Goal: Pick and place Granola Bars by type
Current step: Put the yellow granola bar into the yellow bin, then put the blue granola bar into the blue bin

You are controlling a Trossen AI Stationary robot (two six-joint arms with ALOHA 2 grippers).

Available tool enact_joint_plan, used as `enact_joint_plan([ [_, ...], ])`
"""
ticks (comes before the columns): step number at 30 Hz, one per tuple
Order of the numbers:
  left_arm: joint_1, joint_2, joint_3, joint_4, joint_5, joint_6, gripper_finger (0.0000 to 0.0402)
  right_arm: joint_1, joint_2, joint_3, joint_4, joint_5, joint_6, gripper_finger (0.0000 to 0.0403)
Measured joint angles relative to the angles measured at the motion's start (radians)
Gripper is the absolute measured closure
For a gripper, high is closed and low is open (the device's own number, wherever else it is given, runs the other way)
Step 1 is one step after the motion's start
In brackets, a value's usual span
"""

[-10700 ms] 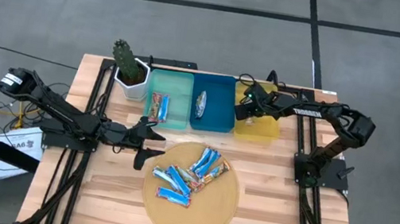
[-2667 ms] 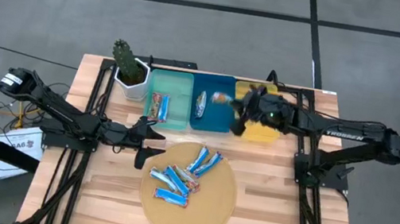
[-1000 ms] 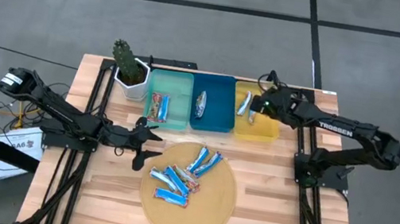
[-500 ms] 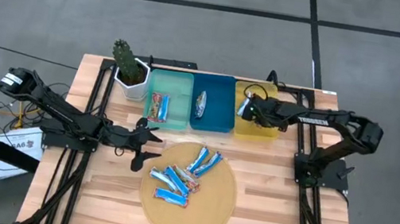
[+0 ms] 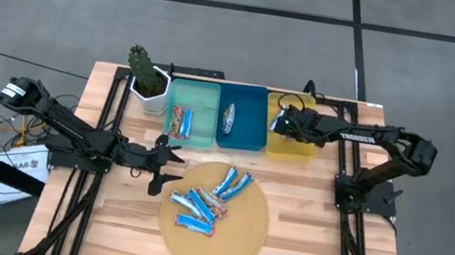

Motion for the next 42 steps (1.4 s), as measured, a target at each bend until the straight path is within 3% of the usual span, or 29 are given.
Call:
enact_joint_plan([
  [9,0.0,0.0,0.0,-0.001,0.0,0.0,0.0152,0.047,-0.096,0.0,0.144,0.144,-0.173,0.0256],
  [23,0.0,0.0,0.0,0.001,0.0,-0.059,0.0152,0.285,-0.253,0.0,0.496,0.136,-0.739,0.0266],
  [32,0.0,0.0,0.0,0.003,-0.001,-0.097,0.0152,0.448,-0.254,0.0,0.565,-0.039,-1.087,0.0269],
  [42,0.0,0.0,0.0,0.004,-0.009,-0.181,0.0152,0.559,-0.254,0.0,0.563,-0.253,-1.271,0.0269],
])
